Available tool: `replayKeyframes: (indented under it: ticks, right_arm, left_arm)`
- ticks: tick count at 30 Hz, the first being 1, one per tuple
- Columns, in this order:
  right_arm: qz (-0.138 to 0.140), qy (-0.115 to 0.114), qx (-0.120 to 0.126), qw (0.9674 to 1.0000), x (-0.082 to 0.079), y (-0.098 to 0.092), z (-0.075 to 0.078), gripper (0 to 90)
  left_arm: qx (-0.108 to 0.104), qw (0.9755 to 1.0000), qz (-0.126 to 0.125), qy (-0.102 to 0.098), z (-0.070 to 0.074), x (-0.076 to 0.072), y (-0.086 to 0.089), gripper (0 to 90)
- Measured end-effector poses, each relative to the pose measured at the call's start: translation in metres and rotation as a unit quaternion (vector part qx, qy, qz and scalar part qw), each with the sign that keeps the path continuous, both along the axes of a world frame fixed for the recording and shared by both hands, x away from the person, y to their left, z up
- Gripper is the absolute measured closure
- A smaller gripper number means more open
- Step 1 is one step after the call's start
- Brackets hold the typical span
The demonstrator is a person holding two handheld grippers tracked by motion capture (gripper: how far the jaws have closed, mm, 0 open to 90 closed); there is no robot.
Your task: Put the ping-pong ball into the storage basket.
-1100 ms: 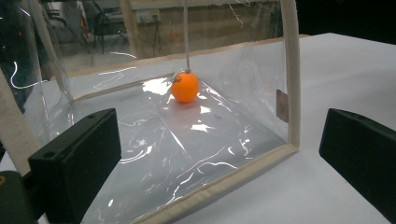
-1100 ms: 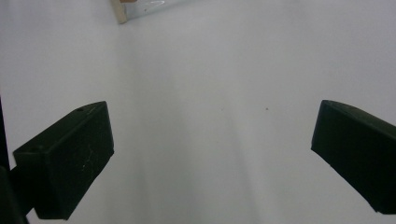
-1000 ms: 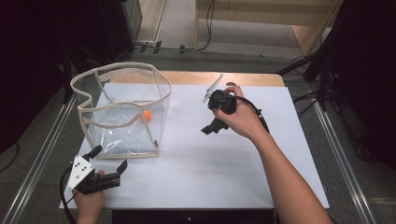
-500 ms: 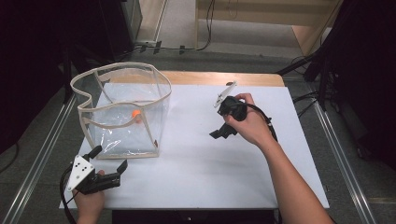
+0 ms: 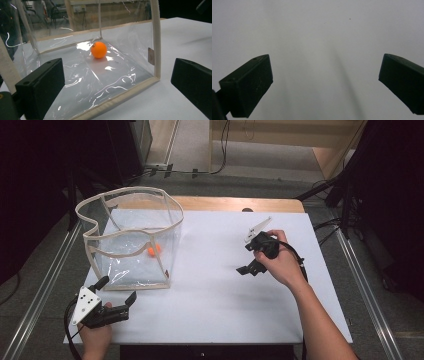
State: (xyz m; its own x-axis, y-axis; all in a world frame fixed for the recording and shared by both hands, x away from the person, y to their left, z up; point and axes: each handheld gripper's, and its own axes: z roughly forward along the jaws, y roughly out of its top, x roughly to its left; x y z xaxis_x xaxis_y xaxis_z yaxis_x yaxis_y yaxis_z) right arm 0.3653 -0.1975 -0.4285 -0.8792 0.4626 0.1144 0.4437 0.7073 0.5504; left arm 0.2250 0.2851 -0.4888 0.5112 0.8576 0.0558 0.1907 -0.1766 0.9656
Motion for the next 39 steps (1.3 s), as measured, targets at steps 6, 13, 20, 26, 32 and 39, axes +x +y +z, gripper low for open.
replayKeyframes:
  ticks: [6, 13, 20, 26, 32, 39]
  right_arm:
    - [-0.021, -0.001, 0.013, 0.9997, -0.013, -0.019, -0.008, 0.0]
    - [-0.049, -0.01, 0.029, 0.9983, -0.027, -0.041, -0.016, 0.0]
    - [-0.069, -0.016, 0.044, 0.9965, -0.038, -0.061, -0.022, 0.0]
    - [-0.089, -0.025, 0.065, 0.9936, -0.049, -0.076, -0.031, 0.0]
    - [-0.103, -0.027, 0.079, 0.9911, -0.059, -0.087, -0.041, 0.0]
    - [-0.119, -0.049, 0.094, 0.9873, -0.071, -0.097, -0.053, 0.0]
  left_arm:
    - [0.0, 1.0, 0.0, 0.0, 0.0, 0.0, 0.0, 0.0]
    - [0.0, 1.0, 0.001, 0.0, 0.0, 0.0, 0.0, 0.0]
    - [0.001, 1.0, 0.003, 0.0, 0.0, 0.0, -0.001, 0.0]
    - [0.002, 1.0, 0.003, 0.0, 0.0, 0.0, -0.001, 0.0]
    - [0.003, 1.0, 0.004, 0.0, 0.0, -0.001, -0.001, 0.0]
    - [0.003, 1.0, 0.004, 0.0, 0.0, -0.001, -0.001, 0.0]
